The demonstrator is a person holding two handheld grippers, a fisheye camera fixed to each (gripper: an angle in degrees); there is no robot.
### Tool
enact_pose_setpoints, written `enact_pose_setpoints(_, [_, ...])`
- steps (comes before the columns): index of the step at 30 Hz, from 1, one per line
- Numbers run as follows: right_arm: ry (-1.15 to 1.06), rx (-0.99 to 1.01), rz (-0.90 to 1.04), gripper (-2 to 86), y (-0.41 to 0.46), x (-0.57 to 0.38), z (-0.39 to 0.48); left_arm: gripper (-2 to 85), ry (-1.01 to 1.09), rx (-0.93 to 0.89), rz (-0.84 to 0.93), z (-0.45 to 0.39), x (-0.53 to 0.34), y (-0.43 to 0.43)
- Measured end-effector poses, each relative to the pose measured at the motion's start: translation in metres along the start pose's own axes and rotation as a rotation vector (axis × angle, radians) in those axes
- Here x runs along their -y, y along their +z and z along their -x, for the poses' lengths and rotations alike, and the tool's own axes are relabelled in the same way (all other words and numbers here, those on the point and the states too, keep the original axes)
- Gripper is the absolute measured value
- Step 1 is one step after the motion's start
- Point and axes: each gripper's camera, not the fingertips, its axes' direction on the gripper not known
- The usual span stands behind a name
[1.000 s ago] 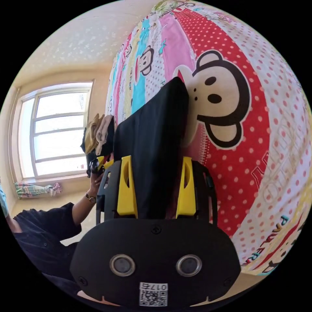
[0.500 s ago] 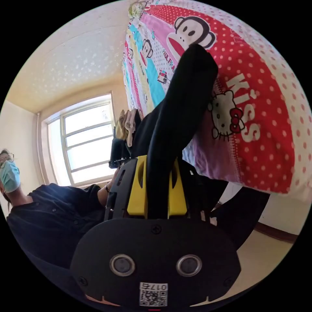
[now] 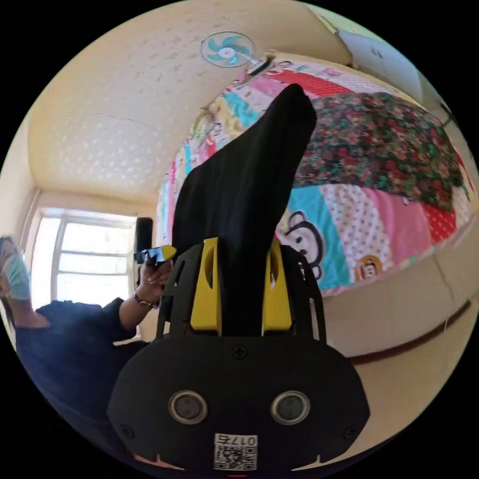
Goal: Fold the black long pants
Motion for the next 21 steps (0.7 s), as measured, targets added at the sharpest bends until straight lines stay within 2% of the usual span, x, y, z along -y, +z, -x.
enact_pose_setpoints(2, [0.252, -0.191, -0.027, 13.0, -0.008, 0.001, -0.054, 19.9, -0.092, 0.079, 0.064, 0.022, 0.014, 0.025])
enact_pose_setpoints(4, [0.354, -0.274, -0.019, 14.1, -0.004, -0.007, -0.072, 20.5, -0.193, -0.002, 0.129, 0.051, 0.009, 0.037])
enact_pose_setpoints(6, [0.298, -0.338, 0.009, 15.0, 0.014, -0.012, -0.062, 21.5, -0.291, -0.065, 0.075, 0.087, -0.027, 0.022])
enact_pose_setpoints(8, [0.164, -0.461, 0.086, 17.1, 0.062, -0.017, -0.022, 24.0, -0.404, 0.026, -0.01, 0.113, -0.071, -0.006])
enact_pose_setpoints(10, [0.029, -0.498, 0.116, 18.5, 0.11, -0.021, 0.022, 27.0, -0.528, 0.123, -0.091, 0.136, -0.119, -0.041])
enact_pose_setpoints(15, [-0.255, -0.361, 0.16, 21.0, 0.26, -0.019, 0.15, 29.5, -0.76, 0.442, -0.378, 0.158, -0.234, -0.149])
enact_pose_setpoints(19, [-0.377, -0.201, 0.203, 22.0, 0.394, -0.017, 0.24, 29.8, -0.753, 0.713, -0.494, 0.16, -0.252, -0.185])
enact_pose_setpoints(21, [-0.419, -0.246, 0.143, 22.7, 0.438, -0.025, 0.267, 31.1, -0.734, 0.913, -0.527, 0.17, -0.249, -0.188])
